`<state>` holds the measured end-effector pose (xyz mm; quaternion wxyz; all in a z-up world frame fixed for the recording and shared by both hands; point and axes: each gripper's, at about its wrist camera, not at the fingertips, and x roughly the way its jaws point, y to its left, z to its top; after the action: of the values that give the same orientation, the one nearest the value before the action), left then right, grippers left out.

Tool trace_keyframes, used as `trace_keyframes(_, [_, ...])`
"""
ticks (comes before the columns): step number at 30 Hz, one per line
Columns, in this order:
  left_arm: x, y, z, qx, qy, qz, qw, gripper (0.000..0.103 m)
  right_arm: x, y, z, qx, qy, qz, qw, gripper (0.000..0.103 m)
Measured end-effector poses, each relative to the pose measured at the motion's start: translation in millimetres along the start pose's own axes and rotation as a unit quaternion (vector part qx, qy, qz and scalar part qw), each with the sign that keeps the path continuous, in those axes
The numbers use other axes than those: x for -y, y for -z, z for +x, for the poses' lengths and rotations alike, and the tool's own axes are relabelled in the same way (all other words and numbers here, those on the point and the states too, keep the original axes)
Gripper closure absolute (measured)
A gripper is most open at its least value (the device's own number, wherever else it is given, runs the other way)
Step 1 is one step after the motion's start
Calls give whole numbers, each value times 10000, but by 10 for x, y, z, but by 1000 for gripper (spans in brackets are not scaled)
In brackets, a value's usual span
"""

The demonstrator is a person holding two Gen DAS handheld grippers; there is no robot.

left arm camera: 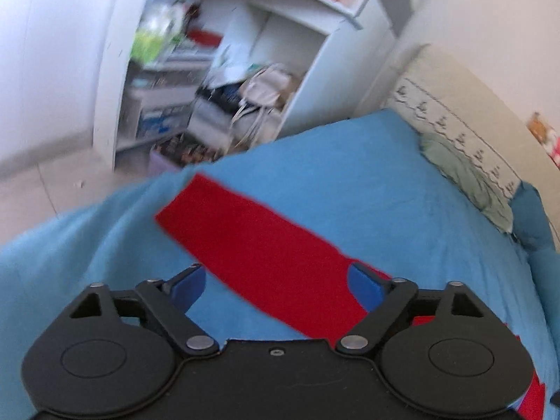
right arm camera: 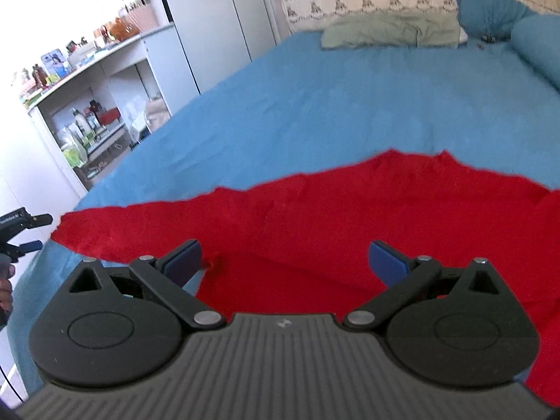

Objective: Fold small clothes

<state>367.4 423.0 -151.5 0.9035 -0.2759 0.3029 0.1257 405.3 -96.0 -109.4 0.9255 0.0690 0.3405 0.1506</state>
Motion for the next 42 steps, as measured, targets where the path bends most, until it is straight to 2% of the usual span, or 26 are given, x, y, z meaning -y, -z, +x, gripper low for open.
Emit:
trace_keyframes(3, [-137, 46, 202, -76, -64, -200, 9998, 29, 55, 80, 120, -71, 80, -56, 9999, 0])
trace_keyframes(6, [-203, 59, 333, 5, -96, -330, 9994, 30, 88, 127, 241, -125, 161, -67, 9998, 0])
trace_keyframes(10, [-129, 15, 423, 216, -290, -107, 9993, 33, 179, 171, 329, -168, 193, -5, 9997, 0])
trace_keyframes(13, [-79, -34, 524, 289, -577, 56, 9979, 59, 215, 194, 385, -174, 213, -22, 9996, 0])
trace_keyframes(15, [-69, -59, 569, 274, -741, 114, 9968, 97, 242, 214, 410, -174, 258, -53, 9995, 0])
trace_keyframes(17, [-67, -68, 595, 271, -734, 120, 9969, 97, 263, 237, 432, -166, 291, -85, 9994, 0])
trace_keyframes(21, [186, -45, 472, 466, -764, 665, 9938, 97, 333, 261, 440, -153, 304, -35, 9994, 0])
trace_keyframes(25, [698, -62, 228, 685, -470, 1207, 9892, 97, 365, 271, 363, -75, 404, -178, 9990, 0])
trace_keyframes(27, [1078, -56, 77, 814, -177, 1562, 9842, 97, 383, 271, 298, -36, 443, -228, 9988, 0])
trace_keyframes(31, [1939, 101, -223, 874, 674, 2291, 9671, 97, 479, 215, 120, -10, 530, -145, 9985, 0])
trace_keyframes(34, [2586, 337, -330, 644, 1222, 2691, 9532, 97, 557, 153, -39, 77, 563, -195, 9982, 0])
trace_keyframes(36, [3001, 595, -315, 469, 1341, 2989, 9437, 97, 642, 127, -142, 163, 603, -215, 9978, 0])
trace_keyframes(38, [3361, 947, -239, 291, 1466, 3355, 9301, 97, 748, 124, -216, 199, 628, -167, 9977, 0])
trace_keyframes(42, [3771, 1670, 110, -463, 1529, 3789, 9116, 97, 988, 187, -300, 185, 698, -22, 9974, 0])
